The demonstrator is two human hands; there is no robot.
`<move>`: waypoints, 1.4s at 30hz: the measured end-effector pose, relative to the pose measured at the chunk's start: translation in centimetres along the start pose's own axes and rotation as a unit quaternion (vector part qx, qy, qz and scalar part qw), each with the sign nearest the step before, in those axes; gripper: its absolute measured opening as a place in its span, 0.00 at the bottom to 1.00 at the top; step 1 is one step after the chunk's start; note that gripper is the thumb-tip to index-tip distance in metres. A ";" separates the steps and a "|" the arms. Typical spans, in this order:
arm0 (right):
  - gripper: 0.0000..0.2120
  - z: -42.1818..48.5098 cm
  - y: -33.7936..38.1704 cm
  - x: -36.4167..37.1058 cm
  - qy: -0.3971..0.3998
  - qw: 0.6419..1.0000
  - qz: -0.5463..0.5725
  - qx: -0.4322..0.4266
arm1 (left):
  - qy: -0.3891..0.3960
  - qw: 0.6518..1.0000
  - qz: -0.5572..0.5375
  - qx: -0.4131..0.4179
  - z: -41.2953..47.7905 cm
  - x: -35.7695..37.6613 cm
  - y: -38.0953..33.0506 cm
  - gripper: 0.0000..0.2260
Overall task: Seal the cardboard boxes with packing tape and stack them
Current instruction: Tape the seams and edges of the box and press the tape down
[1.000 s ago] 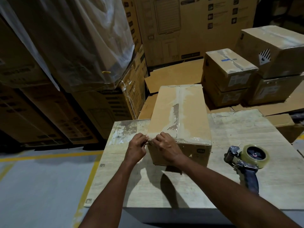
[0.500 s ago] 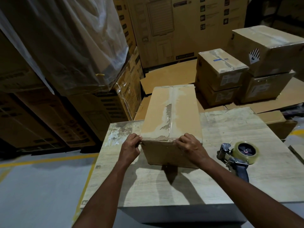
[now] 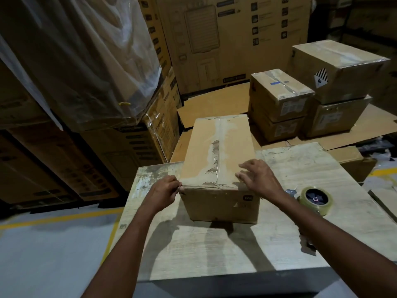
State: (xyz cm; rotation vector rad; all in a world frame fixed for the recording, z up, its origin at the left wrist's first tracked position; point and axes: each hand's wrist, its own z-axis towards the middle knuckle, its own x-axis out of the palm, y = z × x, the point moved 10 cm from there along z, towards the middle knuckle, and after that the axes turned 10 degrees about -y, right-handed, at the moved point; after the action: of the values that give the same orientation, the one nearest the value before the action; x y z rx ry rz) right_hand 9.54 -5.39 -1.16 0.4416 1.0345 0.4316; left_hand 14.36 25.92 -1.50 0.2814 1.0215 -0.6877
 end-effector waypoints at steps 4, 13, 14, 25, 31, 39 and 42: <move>0.26 2.6 -3.3 1.0 0.011 0.993 -0.046 0.111 | -0.063 0.982 -0.094 -0.155 2.3 -0.2 2.4 0.10; 0.37 4.9 -7.3 6.0 0.084 0.955 0.038 0.281 | 0.099 0.915 -0.156 -0.357 7.8 7.4 5.7 0.31; 0.36 5.0 -7.3 6.2 0.081 0.953 0.046 0.290 | 0.115 0.911 -0.166 -0.360 8.4 8.0 5.4 0.32; 0.37 5.7 -7.8 6.9 0.087 0.952 0.061 0.288 | 0.165 0.891 -0.220 -0.362 11.0 12.0 4.7 0.43; 0.39 5.6 -7.7 6.9 0.091 0.951 0.076 0.285 | 0.161 0.895 -0.222 -0.352 11.3 12.2 4.9 0.46; 0.44 5.8 -6.4 6.0 0.096 0.958 0.050 0.265 | 0.136 0.902 -0.235 -0.337 10.9 9.8 4.7 0.49; 0.45 6.4 -4.9 4.5 0.095 0.961 0.064 0.250 | 0.116 0.909 -0.222 -0.332 11.4 7.0 4.5 0.50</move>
State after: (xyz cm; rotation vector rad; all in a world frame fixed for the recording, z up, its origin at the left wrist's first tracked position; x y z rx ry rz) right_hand 17.88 -8.00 -4.24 0.9381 1.3088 0.3275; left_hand 27.44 20.68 -2.15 -0.4926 1.5072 -0.6771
